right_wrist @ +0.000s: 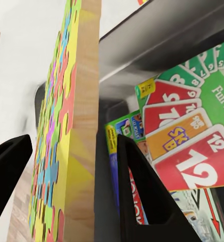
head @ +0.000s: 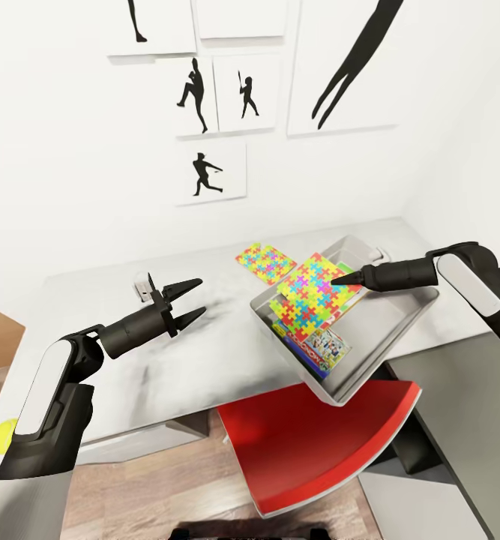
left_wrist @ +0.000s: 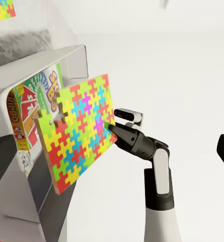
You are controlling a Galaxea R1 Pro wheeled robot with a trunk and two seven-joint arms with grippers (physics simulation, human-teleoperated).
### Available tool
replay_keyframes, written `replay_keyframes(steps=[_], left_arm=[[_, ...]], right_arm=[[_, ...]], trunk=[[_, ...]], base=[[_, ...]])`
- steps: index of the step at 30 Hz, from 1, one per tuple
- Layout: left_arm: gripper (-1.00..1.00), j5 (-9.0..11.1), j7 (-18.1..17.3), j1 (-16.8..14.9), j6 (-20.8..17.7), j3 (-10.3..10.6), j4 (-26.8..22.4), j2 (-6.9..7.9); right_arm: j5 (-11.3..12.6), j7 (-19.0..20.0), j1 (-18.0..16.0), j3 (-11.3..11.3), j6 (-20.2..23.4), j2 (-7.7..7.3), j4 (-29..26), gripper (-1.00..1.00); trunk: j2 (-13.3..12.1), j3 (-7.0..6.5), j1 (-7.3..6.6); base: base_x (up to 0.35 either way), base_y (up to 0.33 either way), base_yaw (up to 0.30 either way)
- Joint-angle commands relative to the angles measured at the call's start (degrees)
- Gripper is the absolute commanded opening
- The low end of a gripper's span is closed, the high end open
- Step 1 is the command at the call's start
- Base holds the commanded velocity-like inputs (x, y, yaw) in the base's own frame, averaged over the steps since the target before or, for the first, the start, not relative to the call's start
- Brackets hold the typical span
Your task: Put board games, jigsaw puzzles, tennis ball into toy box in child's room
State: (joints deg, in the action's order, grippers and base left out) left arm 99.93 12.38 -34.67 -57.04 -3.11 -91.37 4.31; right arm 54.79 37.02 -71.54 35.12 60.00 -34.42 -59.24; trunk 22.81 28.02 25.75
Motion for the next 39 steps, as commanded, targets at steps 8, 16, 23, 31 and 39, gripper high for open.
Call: replay_keyframes(steps=[8,16,23,31,39], left_arm=[[1.0,0.61,0.6,-0.05,-0.18,-0.05,-0.04,-0.01],[1.0,0.61,0.56,-0.05,-0.18,-0.05,-0.04,0.01],[1.0,0.61,0.56,0.02,-0.21,-0.06,-0.08,0.13],[1.0,0.61,0.55,0.04,-0.24,-0.07,-0.1,0.14],[1.0,0.61,0.4,0.08,-0.26,-0.22,-0.23,0.23]], right_arm=[[-0.3,0.44,-0.3,-0.14,-0.24,-0.12,0.28,-1.0],[-0.3,0.43,-1.09,-0.2,-0.29,-0.09,0.43,-1.0],[-0.3,0.44,-1.46,-0.22,-0.31,-0.11,0.48,-1.0],[-0.3,0.43,-1.55,-0.23,-0.32,-0.06,0.5,-1.0],[-0.3,0.43,-1.58,-0.23,-0.32,0.01,0.47,-1.0]], trunk=[[0.11,0.8,0.03],[0.11,1.53,0.03],[0.11,2.18,0.03],[0.11,2.93,0.03],[0.11,3.68,0.03]], base=[[0.0,0.0,0.0],[0.0,0.0,0.0],[0.0,0.0,0.0],[0.0,0.0,0.0],[0.0,0.0,0.0]])
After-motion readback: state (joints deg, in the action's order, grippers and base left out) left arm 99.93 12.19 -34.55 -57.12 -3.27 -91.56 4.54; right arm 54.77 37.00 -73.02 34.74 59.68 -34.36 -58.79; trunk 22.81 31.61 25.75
